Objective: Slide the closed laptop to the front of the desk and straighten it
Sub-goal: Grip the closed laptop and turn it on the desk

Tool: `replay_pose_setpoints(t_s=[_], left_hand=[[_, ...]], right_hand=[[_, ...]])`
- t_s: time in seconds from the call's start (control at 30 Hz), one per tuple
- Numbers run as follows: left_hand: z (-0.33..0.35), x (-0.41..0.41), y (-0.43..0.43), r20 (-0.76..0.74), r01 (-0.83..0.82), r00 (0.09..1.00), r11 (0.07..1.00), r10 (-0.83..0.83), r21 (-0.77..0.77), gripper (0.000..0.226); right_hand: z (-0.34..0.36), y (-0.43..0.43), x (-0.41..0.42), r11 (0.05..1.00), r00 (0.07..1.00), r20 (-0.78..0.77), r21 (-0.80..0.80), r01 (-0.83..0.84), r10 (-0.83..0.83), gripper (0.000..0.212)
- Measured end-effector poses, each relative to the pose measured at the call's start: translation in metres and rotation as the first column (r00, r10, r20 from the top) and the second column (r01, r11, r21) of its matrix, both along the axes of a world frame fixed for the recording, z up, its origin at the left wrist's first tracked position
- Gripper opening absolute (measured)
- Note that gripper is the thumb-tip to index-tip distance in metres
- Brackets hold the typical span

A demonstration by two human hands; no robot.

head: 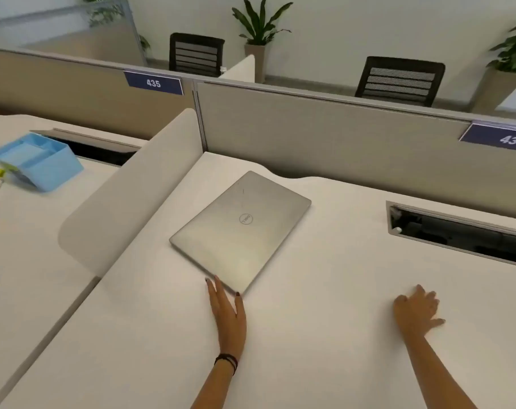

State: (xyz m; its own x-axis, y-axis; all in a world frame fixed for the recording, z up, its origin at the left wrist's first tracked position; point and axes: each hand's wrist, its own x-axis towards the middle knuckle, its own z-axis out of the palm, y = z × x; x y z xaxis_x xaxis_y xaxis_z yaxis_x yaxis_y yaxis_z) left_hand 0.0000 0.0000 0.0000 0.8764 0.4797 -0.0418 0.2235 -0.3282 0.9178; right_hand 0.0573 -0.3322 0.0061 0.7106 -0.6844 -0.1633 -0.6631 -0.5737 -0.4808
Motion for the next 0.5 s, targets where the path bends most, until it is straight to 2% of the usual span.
replay_pose_setpoints(t_s=[0.03,0.1,0.17,0.27,0.4,0.5], left_hand=[[-0.002,0.006,0.006,0.005,-0.031,0.999,0.997,0.031,-0.073,0.067],[-0.005,0.018,0.018,-0.023,-0.047,0.999,0.989,0.044,-0.139,0.065],[-0.007,0.028,0.032,-0.02,-0.066,0.998,0.986,0.063,-0.152,0.06],[-0.008,0.04,0.062,-0.025,-0.168,0.986,0.953,0.167,-0.251,0.056],[-0.005,0.054,0.092,-0.156,-0.097,0.987,0.906,0.035,-0.412,0.058],[0.0,0.062,0.092,-0.207,-0.044,0.977,0.912,-0.046,-0.408,0.066]], right_hand=[[0.004,0.013,0.02,0.999,0.999,0.028,0.037,0.028,-0.029,0.053],[0.012,0.042,0.056,0.997,0.997,0.071,0.065,-0.047,0.042,0.056],[0.017,0.077,0.091,0.974,0.967,0.132,0.022,-0.225,0.22,0.056],[0.013,0.12,0.132,0.865,0.853,0.152,-0.043,-0.5,0.5,0.054],[0.007,0.173,0.184,0.699,0.694,0.079,-0.068,-0.712,0.715,0.053],[0.001,0.202,0.216,0.735,0.736,0.004,-0.041,-0.677,0.677,0.048]])
